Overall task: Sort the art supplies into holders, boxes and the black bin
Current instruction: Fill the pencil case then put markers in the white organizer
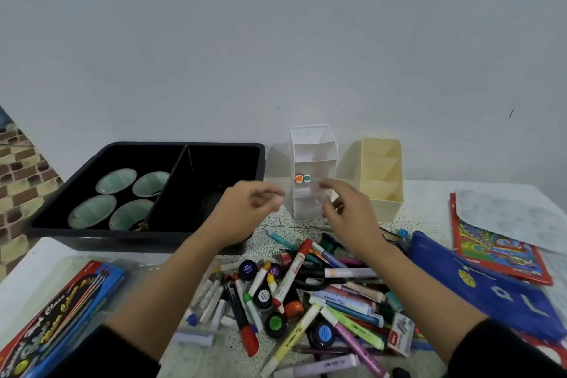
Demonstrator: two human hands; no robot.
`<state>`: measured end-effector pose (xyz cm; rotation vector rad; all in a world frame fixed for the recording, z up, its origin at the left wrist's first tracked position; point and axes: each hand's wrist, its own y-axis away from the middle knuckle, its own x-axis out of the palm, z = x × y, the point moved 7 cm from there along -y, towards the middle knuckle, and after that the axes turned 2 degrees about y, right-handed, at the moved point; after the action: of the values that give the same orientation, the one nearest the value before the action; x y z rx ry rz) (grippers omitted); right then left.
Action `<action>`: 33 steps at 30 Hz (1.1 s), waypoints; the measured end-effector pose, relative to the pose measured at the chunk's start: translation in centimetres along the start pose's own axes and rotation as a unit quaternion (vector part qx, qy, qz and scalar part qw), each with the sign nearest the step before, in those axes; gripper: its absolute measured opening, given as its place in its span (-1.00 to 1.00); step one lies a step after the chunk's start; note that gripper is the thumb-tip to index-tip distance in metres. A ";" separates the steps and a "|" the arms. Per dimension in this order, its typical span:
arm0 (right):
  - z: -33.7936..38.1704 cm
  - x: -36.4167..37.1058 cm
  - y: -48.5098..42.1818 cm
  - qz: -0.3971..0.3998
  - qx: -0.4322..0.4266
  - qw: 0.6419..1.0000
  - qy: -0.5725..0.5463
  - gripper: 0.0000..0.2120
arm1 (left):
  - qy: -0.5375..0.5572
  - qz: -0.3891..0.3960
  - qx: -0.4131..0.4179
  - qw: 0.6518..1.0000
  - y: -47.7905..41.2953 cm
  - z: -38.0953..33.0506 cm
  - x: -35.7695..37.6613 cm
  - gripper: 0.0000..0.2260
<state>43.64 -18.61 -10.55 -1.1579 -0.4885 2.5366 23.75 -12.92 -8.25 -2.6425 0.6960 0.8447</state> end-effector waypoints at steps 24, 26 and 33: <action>-4.4 -0.1 7.7 0.329 -0.011 0.941 0.080 -0.86 | -0.183 0.061 0.008 0.981 3.9 0.7 8.8 -0.74; -4.2 -1.0 7.7 0.300 -0.005 0.953 0.047 -0.91 | -0.171 0.047 0.022 0.984 3.7 -0.8 8.2 -0.72; -6.8 -8.2 5.6 0.159 0.101 0.979 -0.073 -0.88 | -0.037 -0.074 0.104 0.991 1.6 -7.8 5.3 -0.88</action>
<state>53.24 -25.75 -11.73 -1.0502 -0.0748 2.8768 30.34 -19.25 -5.50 -2.4297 0.5302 0.7788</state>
